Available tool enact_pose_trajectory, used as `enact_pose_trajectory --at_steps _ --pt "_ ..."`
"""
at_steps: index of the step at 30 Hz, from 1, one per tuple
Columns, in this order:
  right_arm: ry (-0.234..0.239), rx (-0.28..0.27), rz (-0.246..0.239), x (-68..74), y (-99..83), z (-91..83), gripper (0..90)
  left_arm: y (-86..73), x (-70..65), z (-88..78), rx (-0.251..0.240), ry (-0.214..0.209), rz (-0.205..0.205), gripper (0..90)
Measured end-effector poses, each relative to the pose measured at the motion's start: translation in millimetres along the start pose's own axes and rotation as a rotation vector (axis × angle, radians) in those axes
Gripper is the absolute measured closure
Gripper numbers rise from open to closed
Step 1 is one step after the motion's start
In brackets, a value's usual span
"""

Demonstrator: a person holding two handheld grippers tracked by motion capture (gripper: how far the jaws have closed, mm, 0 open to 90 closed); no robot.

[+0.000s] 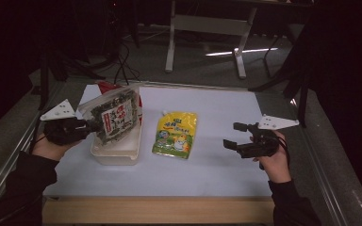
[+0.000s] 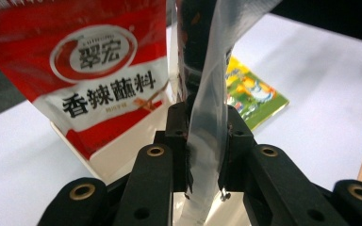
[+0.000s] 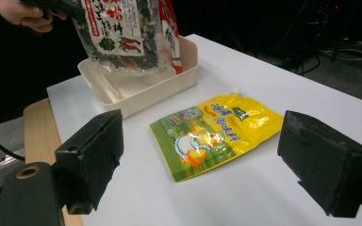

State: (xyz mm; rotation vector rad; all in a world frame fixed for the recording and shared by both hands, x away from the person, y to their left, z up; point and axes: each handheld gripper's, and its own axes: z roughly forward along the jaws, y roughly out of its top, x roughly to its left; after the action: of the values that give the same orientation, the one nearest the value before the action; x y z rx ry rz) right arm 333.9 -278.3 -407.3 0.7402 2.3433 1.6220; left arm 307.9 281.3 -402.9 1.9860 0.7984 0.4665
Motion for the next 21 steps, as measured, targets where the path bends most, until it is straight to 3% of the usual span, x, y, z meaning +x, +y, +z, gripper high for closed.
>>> enact_pose_trajectory --at_steps 6,12,13,17,19,21 --pt "-0.003 0.006 0.003 -0.6 -1.1 -0.6 14.7 0.2 5.6 8.3 0.026 -0.002 -0.007 78.9" --pt "-0.003 0.012 0.008 -1.1 -3.3 0.3 14.7 -10.5 11.9 16.4 0.006 -0.006 -0.043 78.8" --pt "0.0 0.017 0.01 -1.0 -4.3 1.1 14.7 -15.2 15.4 17.1 -0.023 -0.013 -0.072 78.8" --pt "0.002 0.021 0.007 -0.5 -5.2 1.7 14.7 -33.5 16.6 29.4 0.002 -0.011 -0.068 78.8" --pt "0.0 0.025 0.009 0.1 -5.6 1.7 14.7 -37.0 16.6 29.4 -0.015 -0.01 -0.071 78.8" --pt "0.0 0.027 0.007 0.5 -6.1 1.8 14.7 -49.1 23.7 27.5 -0.052 -0.006 -0.137 78.7"
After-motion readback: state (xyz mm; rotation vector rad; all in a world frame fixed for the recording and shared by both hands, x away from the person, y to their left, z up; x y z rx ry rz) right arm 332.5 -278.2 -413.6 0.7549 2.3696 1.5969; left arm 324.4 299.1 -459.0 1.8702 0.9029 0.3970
